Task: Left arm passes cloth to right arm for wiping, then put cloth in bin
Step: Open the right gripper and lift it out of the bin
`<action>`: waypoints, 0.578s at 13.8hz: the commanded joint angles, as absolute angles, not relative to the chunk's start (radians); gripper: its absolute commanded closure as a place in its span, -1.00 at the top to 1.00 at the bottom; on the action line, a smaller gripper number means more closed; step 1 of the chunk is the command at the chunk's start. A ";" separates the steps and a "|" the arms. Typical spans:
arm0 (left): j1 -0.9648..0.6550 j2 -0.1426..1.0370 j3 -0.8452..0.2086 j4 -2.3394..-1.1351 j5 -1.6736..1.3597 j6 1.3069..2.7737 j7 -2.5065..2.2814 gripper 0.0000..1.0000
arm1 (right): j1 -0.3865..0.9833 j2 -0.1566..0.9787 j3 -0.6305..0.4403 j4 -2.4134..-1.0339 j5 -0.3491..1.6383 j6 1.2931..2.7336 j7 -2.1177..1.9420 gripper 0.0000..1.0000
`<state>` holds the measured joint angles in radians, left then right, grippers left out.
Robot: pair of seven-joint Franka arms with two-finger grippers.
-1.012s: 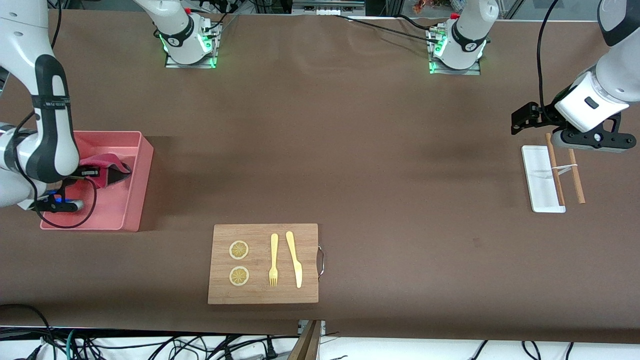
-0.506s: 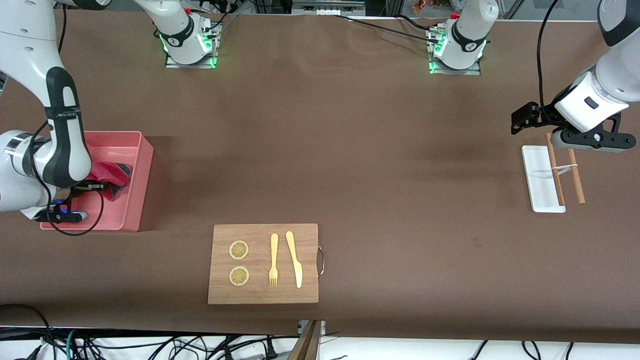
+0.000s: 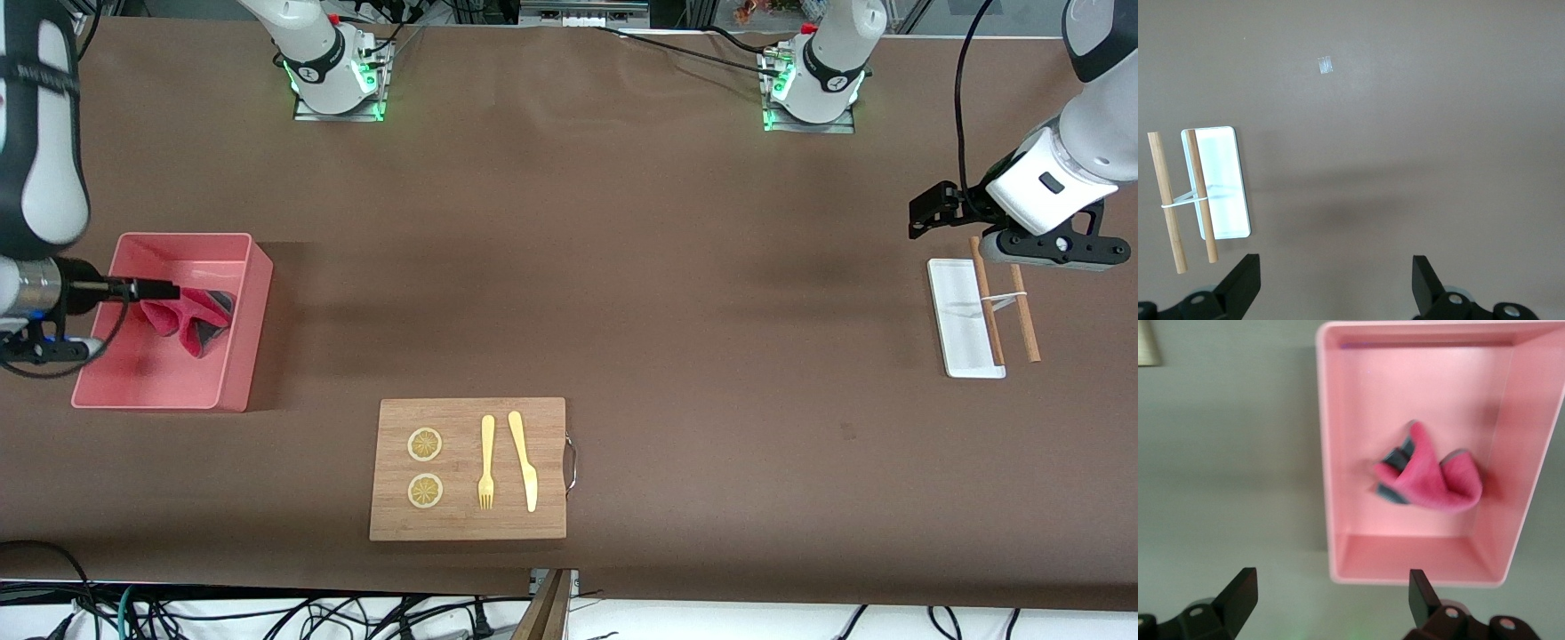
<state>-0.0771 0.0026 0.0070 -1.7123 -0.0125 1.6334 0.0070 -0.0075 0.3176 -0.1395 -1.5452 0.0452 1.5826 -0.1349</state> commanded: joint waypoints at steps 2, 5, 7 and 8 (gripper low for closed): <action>-0.072 0.008 0.008 -1.697 -0.029 1.618 0.021 1.00 | -0.012 0.180 -0.040 -1.578 0.043 1.555 -0.049 1.00; -0.072 0.008 0.008 -1.697 -0.029 1.618 0.021 1.00 | -0.012 0.103 0.009 -1.578 -0.023 1.555 -0.058 1.00; -0.072 0.008 0.008 -1.697 -0.029 1.618 0.021 1.00 | -0.021 0.037 0.009 -1.578 -0.029 1.555 -0.057 1.00; -0.072 0.008 0.008 -1.697 -0.029 1.618 0.021 1.00 | -0.023 0.008 0.012 -1.578 -0.029 1.554 -0.057 1.00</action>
<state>-0.0771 0.0028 0.0070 -1.7122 -0.0125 1.6332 0.0070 -0.0075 0.0899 0.0010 -1.5464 -0.0132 1.5550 -0.0627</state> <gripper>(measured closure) 0.000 0.000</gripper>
